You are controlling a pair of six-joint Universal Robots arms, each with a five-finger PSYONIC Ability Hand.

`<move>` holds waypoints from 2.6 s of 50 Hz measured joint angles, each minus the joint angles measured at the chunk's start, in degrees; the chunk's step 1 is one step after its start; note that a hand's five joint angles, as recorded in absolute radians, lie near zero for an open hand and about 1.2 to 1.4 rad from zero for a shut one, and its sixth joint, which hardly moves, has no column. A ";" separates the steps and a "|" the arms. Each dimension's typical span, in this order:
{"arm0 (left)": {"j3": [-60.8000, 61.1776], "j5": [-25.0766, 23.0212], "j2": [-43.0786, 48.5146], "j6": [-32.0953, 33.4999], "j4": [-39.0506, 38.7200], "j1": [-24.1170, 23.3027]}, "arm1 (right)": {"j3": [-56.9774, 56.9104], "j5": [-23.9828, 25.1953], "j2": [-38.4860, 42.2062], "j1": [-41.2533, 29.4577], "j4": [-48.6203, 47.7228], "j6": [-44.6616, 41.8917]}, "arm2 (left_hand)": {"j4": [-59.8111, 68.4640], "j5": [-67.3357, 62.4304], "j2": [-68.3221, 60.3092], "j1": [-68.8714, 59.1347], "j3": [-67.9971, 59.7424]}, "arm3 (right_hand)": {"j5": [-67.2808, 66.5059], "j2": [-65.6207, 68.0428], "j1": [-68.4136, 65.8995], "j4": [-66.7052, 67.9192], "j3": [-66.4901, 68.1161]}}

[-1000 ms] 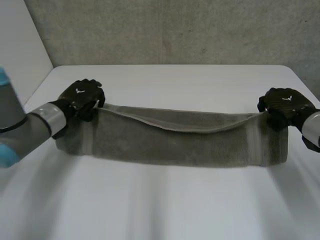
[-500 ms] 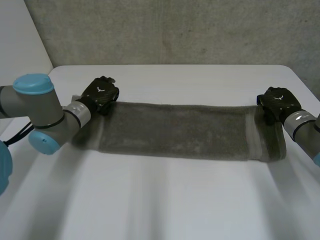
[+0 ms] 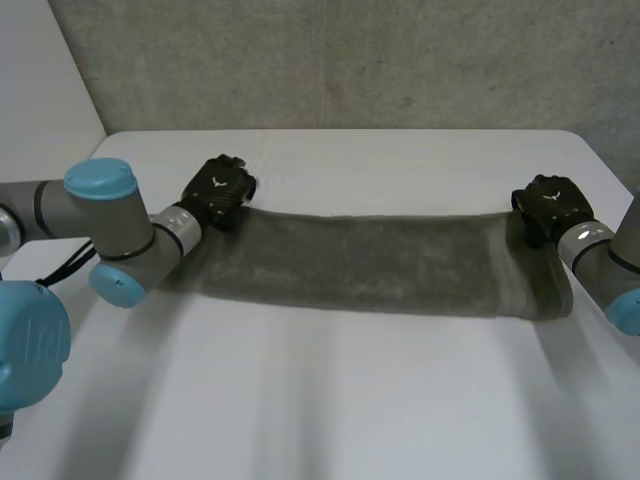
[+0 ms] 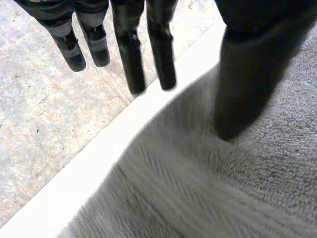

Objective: Fold the towel.

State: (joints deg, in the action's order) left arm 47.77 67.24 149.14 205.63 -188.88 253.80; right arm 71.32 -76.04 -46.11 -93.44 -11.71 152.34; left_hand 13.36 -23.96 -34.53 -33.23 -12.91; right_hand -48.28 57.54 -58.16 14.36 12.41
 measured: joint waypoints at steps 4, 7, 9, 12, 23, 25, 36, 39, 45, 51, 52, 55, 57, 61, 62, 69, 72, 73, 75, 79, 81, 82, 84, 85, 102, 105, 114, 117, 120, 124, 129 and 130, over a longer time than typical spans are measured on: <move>1.62 0.62 -1.59 -0.05 -0.11 -0.18 | 0.55 0.05 -1.58 -0.08 -0.01 0.06 | 0.00 20.28 19.52 17.08 0.00 | 23.81 -20.91 21.86 0.00 0.00; 3.85 1.53 -4.35 -0.17 -0.55 -0.19 | 1.91 0.28 -4.38 -0.09 0.01 0.24 | 0.00 20.48 19.87 17.33 0.00 | 42.56 -38.13 37.63 0.00 0.00; 6.13 1.98 -7.02 -0.32 -1.52 -0.16 | 3.09 0.39 -6.60 -0.07 -0.02 0.35 | 0.00 20.49 19.87 17.33 0.00 | 44.88 -43.14 42.60 0.00 0.00; 10.78 2.25 -11.59 -0.51 -3.61 -0.09 | 5.85 0.58 -10.82 0.00 0.08 0.45 | 0.00 20.49 19.87 17.33 0.00 | 44.90 -43.76 43.90 0.00 0.00; 33.13 2.10 -31.03 -1.70 -7.77 0.75 | 20.45 2.15 -27.33 0.74 4.23 -0.07 | 0.00 20.49 19.87 17.33 0.00 | 44.89 -43.76 44.35 0.00 0.00; 37.46 2.01 -34.04 -2.37 -7.77 1.09 | 23.14 2.81 -28.91 1.10 6.63 -0.50 | 0.00 20.49 19.87 17.33 0.00 | 44.89 -43.76 44.57 0.00 0.00; 53.11 1.74 -42.97 -5.19 -7.91 2.43 | 30.57 6.67 -26.65 4.74 11.04 -7.67 | 0.00 20.49 19.87 17.33 0.00 | 34.51 -34.91 36.34 0.00 0.00; 54.91 1.73 -43.74 -5.33 -8.08 2.46 | 30.74 7.02 -24.24 5.70 10.15 -9.66 | 0.00 20.49 19.87 17.33 0.00 | 31.91 -31.90 33.45 0.00 0.00; 55.71 1.74 -43.93 -5.29 -8.18 2.48 | 30.12 7.09 -20.39 6.92 6.85 -12.25 | 0.00 20.49 19.87 17.33 0.00 | 28.35 -28.14 28.94 0.00 0.00; 55.42 1.76 -43.88 -5.30 -8.19 2.49 | 29.13 7.06 -17.59 7.29 4.36 -13.44 | 0.00 20.49 19.87 17.33 0.00 | 17.56 -16.59 17.33 0.00 0.00; 55.41 1.76 -43.89 -5.31 -8.19 2.49 | 29.03 7.06 -17.44 7.29 4.24 -13.48 | 0.00 20.49 19.87 17.33 0.00 | 16.11 -15.04 15.84 0.00 0.00; 55.38 1.78 -44.00 -5.32 -8.18 2.49 | 28.50 7.09 -16.58 7.27 3.51 -13.54 | 0.00 20.49 19.87 17.33 0.00 | 10.82 -10.21 10.45 0.00 0.00; 55.39 1.79 -44.10 -5.34 -8.17 2.49 | 28.26 7.13 -16.14 7.26 3.14 -13.53 | 0.00 20.49 19.87 17.33 0.00 | 7.85 -7.25 7.32 0.00 0.00; 55.40 1.82 -44.46 -5.38 -8.17 2.49 | 27.99 7.19 -15.54 7.20 2.69 -13.50 | 0.00 20.49 19.87 17.33 0.00 | 1.75 -1.43 1.57 0.00 0.00; 55.40 1.83 -44.60 -5.40 -8.17 2.49 | 27.94 7.20 -15.38 7.18 2.61 -13.50 | 0.00 20.49 19.87 17.33 0.00 | 1.24 -0.98 1.33 0.00 0.00; 55.54 1.85 -45.56 -5.84 -8.17 2.56 | 27.85 7.32 -14.81 7.13 2.52 -13.68 | 0.00 20.49 19.88 17.33 0.00 | -9.86 9.16 -7.10 0.00 0.00; 55.60 1.85 -45.85 -6.13 -8.17 2.67 | 27.82 7.54 -14.76 7.13 2.55 -13.76 | 0.00 20.49 19.88 17.33 0.00 | -17.26 14.92 -14.66 0.00 0.00; 55.61 1.85 -45.94 -6.23 -8.17 2.73 | 27.77 7.73 -14.78 7.15 2.56 -13.82 | 0.00 20.49 19.88 17.33 0.00 | -17.51 14.91 -14.93 0.00 0.00; 55.61 1.85 -46.07 -6.37 -8.17 2.83 | 27.66 8.05 -14.83 7.19 2.59 -13.90 | 0.00 20.49 19.88 17.33 0.00 | -17.51 14.91 -14.93 0.00 0.00; 55.66 1.85 -46.40 -6.56 -8.18 3.18 | 27.28 8.75 -15.54 8.17 2.65 -14.11 | 0.00 20.49 19.88 17.33 0.00 | -17.51 14.91 -14.94 0.00 0.00; 55.70 1.84 -46.61 -6.58 -8.17 3.40 | 27.03 8.96 -16.40 9.66 2.69 -14.40 | 0.00 20.49 19.88 17.33 0.00 | -17.51 14.91 -14.94 0.00 0.00; 55.73 1.85 -46.76 -6.59 -8.17 3.55 | 26.75 9.06 -17.13 10.89 2.69 -14.73 | 0.00 20.49 19.88 17.33 0.00 | -17.51 14.91 -14.94 0.00 0.00; 55.78 1.85 -47.00 -6.59 -8.17 3.77 | 26.27 9.28 -18.22 12.77 2.74 -15.38 | 0.00 20.49 19.88 17.33 0.00 | -17.52 14.91 -14.96 0.00 0.00; 55.80 1.84 -47.17 -6.59 -8.17 3.93 | 25.81 9.46 -18.96 13.93 2.82 -15.86 | 0.00 20.49 19.88 17.33 0.00 | -17.51 14.92 -15.15 0.00 0.00; 56.01 1.97 -49.03 -8.44 -8.17 5.10 | 7.64 10.46 -29.26 3.89 4.19 -9.55 | 0.00 20.49 19.88 17.33 0.00 | -17.52 14.92 -15.18 0.00 0.00; 56.02 2.02 -49.12 -8.75 -8.17 5.22 | 5.39 9.60 -28.45 -3.10 4.04 -8.46 | 0.00 20.49 19.88 17.33 0.00 | -17.52 14.92 -15.18 0.00 0.00; 55.96 2.14 -49.14 -8.89 -8.17 5.78 | -1.72 5.89 -15.36 -26.07 2.00 -8.30 | 0.00 20.49 19.88 17.33 0.00 | -17.52 14.92 -15.19 0.00 0.00; 55.95 2.18 -49.09 -8.86 -8.17 5.92 | -4.60 4.89 -8.93 -31.93 0.24 -8.44 | 0.00 20.49 19.88 17.33 0.00 | -17.52 14.92 -15.19 0.00 0.00; 55.95 2.23 -49.06 -8.85 -8.17 6.02 | -6.92 4.05 -4.24 -35.66 -1.58 -8.49 | 0.00 20.49 19.88 17.33 0.00 | -17.52 14.92 -15.19 0.00 0.00; 55.94 2.27 -49.00 -8.84 -8.17 6.22 | -10.35 3.05 1.92 -39.63 -3.81 -8.51 | 0.00 20.49 19.89 17.33 0.00 | -17.52 14.92 -15.20 0.00 0.00; 55.92 2.29 -48.96 -8.84 -8.18 6.48 | -13.68 2.35 8.02 -42.31 -4.84 -8.51 | 0.00 20.49 20.00 17.33 0.00 | -9.76 6.95 -7.62 0.00 0.00; 55.91 2.29 -48.95 -8.84 -8.19 6.52 | -14.10 2.09 8.81 -42.56 -4.89 -8.51 | 0.00 20.49 20.00 17.33 0.00 | -3.52 1.40 -1.52 0.00 0.00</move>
State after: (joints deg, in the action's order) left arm 103.67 69.53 100.19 196.79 -197.07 260.32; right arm 57.21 -73.95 -37.30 -135.99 -16.60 143.83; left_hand 13.36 -3.47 -14.54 -15.90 -12.91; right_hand -51.80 58.94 -59.68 14.37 12.41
